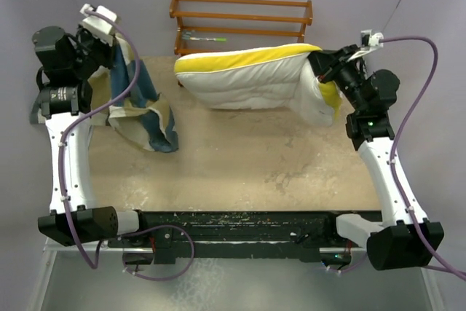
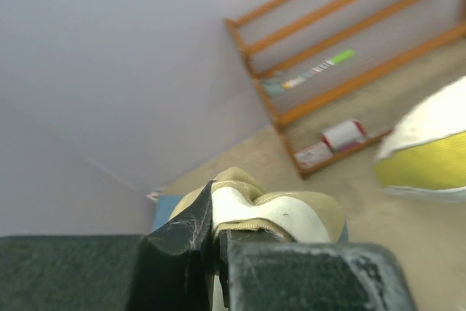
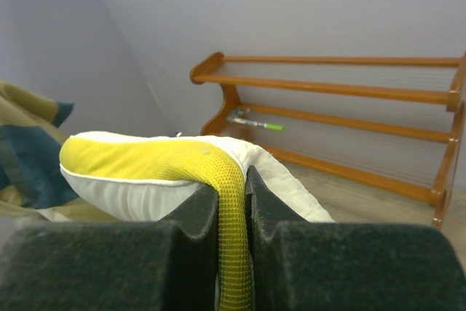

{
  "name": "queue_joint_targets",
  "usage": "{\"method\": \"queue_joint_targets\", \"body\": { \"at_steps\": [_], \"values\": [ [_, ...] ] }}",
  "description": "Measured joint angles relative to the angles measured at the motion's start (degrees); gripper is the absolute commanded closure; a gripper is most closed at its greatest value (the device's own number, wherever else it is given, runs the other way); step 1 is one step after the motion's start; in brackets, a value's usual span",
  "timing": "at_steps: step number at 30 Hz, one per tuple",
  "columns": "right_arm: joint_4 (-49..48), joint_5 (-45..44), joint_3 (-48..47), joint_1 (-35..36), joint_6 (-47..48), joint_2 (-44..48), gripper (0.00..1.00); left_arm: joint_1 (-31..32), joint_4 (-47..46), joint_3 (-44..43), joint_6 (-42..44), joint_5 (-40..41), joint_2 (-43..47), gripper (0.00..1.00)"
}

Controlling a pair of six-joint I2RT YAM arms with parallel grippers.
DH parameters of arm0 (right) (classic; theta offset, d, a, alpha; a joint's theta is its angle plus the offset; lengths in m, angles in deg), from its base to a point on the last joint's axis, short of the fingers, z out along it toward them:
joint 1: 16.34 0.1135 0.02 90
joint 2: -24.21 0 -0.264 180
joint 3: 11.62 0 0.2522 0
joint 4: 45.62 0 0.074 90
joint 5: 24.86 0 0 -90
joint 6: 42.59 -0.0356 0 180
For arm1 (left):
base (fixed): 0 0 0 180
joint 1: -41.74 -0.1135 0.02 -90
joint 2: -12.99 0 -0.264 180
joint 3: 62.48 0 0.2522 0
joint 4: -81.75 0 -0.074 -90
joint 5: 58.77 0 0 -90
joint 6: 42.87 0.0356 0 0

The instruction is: Remove the pillowcase from the pillow

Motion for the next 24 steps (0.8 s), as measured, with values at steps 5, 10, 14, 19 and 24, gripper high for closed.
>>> {"method": "queue_joint_targets", "body": {
  "at_steps": [5, 10, 14, 19, 24],
  "values": [
    [-1.22, 1.79, 6.86, 1.97, 4.52, 3.13, 1.0, 3.89, 2.58, 7.28, -0.42, -2.8, -1.64, 0.4],
    [-0.44, 3.98, 14.32, 7.34, 14.88, 8.81, 1.0, 4.39, 8.13, 15.47, 2.6, -1.57, -4.39, 0.0],
    [4.5, 6.54, 15.91, 14.38, 21.44, 11.78, 0.39, 4.39, 11.54, 15.74, 5.35, 0.24, -4.35, 0.01],
    [9.57, 5.64, 22.05, 17.64, 22.18, 17.77, 0.11, 4.39, 16.55, 10.45, 7.39, -0.33, -4.28, 0.01],
    [17.7, -3.61, 23.39, 17.68, 21.73, 24.15, 0.09, 4.39, 20.63, 4.48, 8.72, -1.99, -4.28, 0.01]
  ]
}}
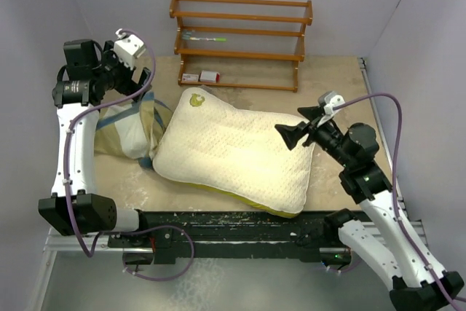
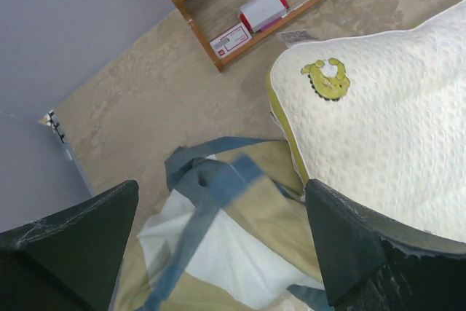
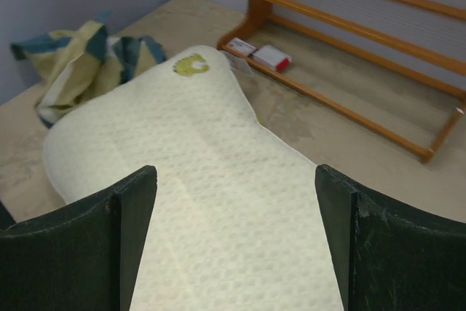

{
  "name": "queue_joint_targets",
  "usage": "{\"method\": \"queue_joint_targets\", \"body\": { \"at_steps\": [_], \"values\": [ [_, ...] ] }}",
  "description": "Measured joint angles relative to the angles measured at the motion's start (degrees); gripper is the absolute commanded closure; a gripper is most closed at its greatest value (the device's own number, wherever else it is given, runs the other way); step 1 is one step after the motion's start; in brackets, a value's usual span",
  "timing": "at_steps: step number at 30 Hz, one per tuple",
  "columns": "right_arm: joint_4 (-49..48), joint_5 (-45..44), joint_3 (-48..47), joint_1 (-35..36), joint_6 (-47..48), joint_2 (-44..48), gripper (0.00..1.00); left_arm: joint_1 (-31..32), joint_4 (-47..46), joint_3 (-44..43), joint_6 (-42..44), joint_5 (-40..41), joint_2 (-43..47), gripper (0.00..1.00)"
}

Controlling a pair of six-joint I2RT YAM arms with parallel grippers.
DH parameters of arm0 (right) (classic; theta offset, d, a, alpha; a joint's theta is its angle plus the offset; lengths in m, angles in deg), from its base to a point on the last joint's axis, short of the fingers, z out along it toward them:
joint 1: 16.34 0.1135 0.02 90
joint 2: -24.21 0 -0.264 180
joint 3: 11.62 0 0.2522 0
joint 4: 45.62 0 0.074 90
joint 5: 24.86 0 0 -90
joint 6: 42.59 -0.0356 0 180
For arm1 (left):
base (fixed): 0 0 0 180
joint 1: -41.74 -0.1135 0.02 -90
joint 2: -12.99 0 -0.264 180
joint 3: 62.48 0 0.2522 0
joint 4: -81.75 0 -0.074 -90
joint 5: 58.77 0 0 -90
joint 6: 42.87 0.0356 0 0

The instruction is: Remove the pillowcase from the pillow

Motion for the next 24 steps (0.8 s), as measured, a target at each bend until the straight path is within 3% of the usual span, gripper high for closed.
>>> {"method": "queue_joint_targets", "body": {
  "at_steps": [5, 10, 15, 24],
  "values": [
    [7.8, -10.95, -2.03, 0.0, -2.01, 1.49, 0.09, 0.0, 3.41, -0.87, 2.12, 0.28, 0.0, 0.01],
    [8.46, -14.08, -2.32, 0.0, -8.0, -1.22, 0.0, -0.04, 4.74, 2.08, 3.8, 1.6, 1.11, 0.01],
    [8.24, -23.17, 0.48, 0.0, -14.08, -4.33, 0.0, -2.4, -2.25, 17.07, -1.11, 1.36, 8.07, 0.01],
    [3.96, -55.78, 8.98, -0.09, -17.0, -0.96, 0.0, -4.55, -27.56, 44.68, -17.42, 1.16, 14.14, 0.01]
  ]
}}
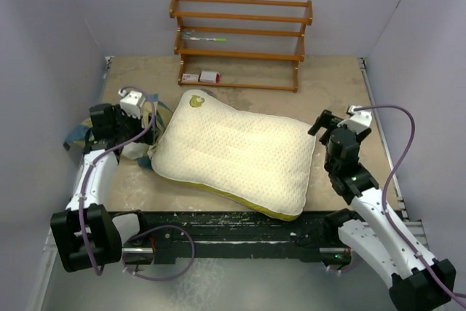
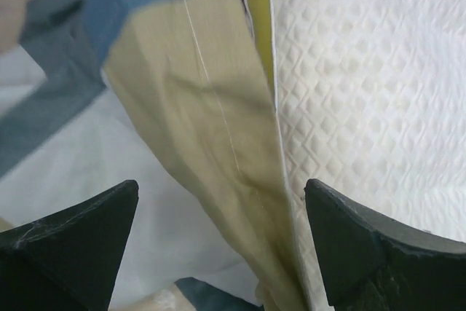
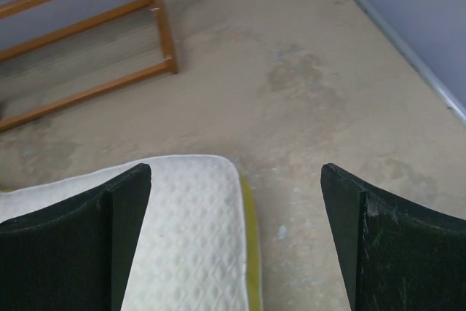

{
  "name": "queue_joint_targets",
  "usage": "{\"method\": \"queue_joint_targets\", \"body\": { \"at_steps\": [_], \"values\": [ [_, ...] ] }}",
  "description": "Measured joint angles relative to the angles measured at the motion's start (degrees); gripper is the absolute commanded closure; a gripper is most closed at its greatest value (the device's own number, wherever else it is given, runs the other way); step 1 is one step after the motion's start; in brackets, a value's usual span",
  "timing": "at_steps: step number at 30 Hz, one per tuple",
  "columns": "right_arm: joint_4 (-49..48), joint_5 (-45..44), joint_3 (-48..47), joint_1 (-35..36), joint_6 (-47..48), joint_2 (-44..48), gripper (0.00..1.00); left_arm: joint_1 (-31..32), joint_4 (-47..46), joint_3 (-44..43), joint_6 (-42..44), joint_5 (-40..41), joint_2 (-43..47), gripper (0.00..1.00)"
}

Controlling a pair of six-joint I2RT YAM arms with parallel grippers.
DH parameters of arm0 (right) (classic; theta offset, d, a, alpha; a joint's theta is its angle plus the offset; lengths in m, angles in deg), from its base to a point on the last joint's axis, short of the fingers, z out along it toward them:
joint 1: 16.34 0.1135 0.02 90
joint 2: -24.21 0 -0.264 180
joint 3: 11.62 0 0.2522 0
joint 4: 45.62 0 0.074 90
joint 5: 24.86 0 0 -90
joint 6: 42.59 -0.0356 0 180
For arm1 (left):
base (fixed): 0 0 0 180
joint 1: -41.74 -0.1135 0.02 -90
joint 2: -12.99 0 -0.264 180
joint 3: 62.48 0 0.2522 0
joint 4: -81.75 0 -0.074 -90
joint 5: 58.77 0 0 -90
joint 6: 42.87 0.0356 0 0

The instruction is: Remove the pillowcase from the pillow

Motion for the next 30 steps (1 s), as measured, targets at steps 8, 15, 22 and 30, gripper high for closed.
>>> {"method": "queue_joint_targets", "body": {
  "at_steps": [8, 15, 22, 30],
  "values": [
    [0.44, -15.67, 6.1, 0.02, 4.87, 2.45, 0.0, -0.04, -14.67, 19.1, -4.85, -0.26, 3.26, 0.01],
    [-0.24, -24.65, 11.34, 0.02, 5.16, 4.44, 0.0, -2.93, -26.58, 29.05, -4.33, -7.34, 12.17, 0.01],
    [-6.69, -24.0, 15.45, 0.02, 6.93, 5.07, 0.0, -5.25, -30.53, 33.05, -3.85, -13.57, 15.76, 0.01],
    [-10.75, -25.05, 19.5, 0.04, 5.14, 1.18, 0.0, -5.49, -31.67, 35.5, -5.01, -11.82, 21.0, 0.01]
  ]
}}
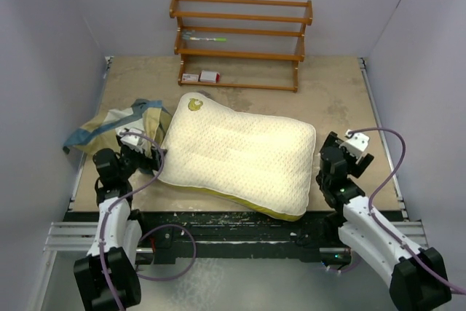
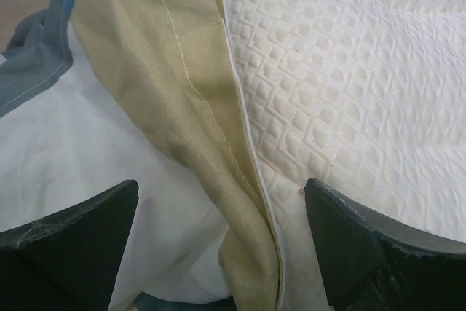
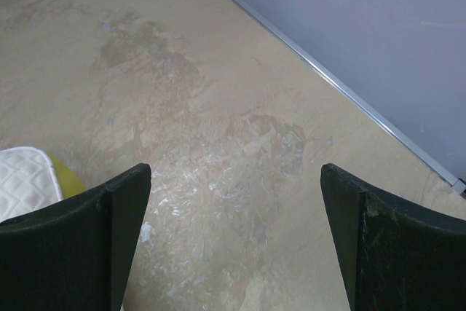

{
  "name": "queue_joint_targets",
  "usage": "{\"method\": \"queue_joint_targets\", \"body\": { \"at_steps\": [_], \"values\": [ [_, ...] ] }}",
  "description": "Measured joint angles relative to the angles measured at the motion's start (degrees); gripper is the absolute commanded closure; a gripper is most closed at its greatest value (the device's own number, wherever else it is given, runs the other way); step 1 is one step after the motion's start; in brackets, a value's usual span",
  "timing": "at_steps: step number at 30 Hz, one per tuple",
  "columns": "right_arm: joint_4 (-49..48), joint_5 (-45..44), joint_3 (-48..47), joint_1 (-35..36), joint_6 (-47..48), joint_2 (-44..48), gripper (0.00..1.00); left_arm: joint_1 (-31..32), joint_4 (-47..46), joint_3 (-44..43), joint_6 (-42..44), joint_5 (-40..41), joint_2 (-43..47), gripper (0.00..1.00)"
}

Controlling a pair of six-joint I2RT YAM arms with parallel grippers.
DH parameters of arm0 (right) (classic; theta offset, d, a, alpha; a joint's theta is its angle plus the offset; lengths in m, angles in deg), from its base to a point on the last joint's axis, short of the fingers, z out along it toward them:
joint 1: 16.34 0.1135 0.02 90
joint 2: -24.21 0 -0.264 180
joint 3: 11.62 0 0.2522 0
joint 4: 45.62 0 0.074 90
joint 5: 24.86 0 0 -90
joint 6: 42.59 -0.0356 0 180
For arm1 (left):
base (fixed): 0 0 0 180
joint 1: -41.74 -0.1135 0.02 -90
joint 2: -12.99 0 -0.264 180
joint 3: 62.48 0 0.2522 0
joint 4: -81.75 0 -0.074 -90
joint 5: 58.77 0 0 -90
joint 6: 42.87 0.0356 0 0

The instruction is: Remove the pillowcase from the pillow

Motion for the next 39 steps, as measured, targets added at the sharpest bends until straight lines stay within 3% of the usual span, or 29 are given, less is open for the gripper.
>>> {"method": "queue_joint_targets", "body": {
  "at_steps": [8, 14, 20, 27, 34, 39],
  "values": [
    [-5.42, -0.26, 1.2, 1.01, 0.57, -4.37, 0.0, 0.0, 0.33, 3.23, -3.32, 6.6, 8.15, 0.01],
    [-9.73, 1.79, 2.23, 1.16, 4.11, -4.37, 0.0, 0.11, 2.03, 8.81, -4.92, 10.51, 22.12, 0.01],
    [-10.82, 4.24, 2.49, 1.18, 5.75, -3.82, 0.0, 0.26, 2.99, 8.81, -5.44, 12.79, 20.33, 0.01],
    [-13.07, 15.47, 6.97, 1.11, 12.76, 7.04, 0.0, 0.26, 3.26, 8.81, -5.49, 13.35, 21.0, 0.01],
    [-12.66, 25.92, 6.95, -5.73, 13.49, 4.52, 0.0, 0.26, 3.41, 8.81, -5.51, 13.38, 20.98, 0.01],
    [-12.07, 30.45, 6.95, -6.34, 14.95, 6.16, 0.0, 0.26, 3.85, 8.81, -5.51, 13.42, 21.75, 0.01]
  ]
}}
